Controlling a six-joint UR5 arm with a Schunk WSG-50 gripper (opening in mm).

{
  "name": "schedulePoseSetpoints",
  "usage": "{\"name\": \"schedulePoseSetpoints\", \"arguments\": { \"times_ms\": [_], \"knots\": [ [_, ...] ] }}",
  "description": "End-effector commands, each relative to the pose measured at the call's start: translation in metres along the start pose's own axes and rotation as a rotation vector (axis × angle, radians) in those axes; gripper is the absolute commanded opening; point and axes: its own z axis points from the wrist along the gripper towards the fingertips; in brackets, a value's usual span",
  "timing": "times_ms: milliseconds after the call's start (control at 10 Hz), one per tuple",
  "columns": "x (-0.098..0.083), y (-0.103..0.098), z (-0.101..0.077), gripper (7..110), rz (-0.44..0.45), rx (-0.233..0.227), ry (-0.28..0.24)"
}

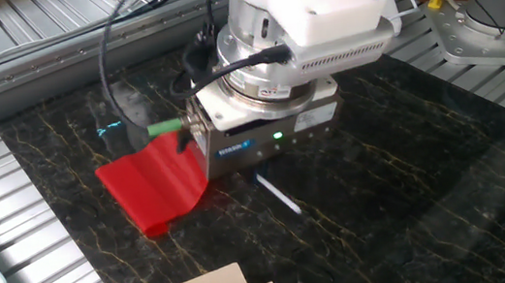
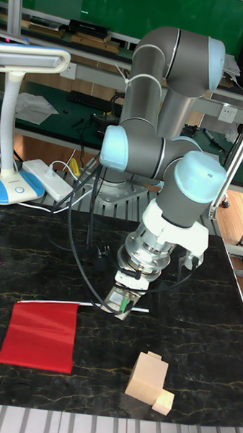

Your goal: Wave the flag

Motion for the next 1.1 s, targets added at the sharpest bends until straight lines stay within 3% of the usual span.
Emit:
{"name": "schedulePoseSetpoints", "arguments": {
  "times_ms": [0,400,700,900,1000],
  "knots": [
    [0.018,-0.002,-0.007,7,0.052,0.001,0.077],
    [0.018,-0.002,-0.013,7,0.115,-0.03,0.095],
    [0.031,-0.015,-0.029,7,0.139,-0.046,0.165],
    [0.014,-0.02,-0.036,7,0.157,-0.072,0.113],
    [0.001,-0.023,-0.043,7,0.179,-0.089,0.057]
  ]
}}
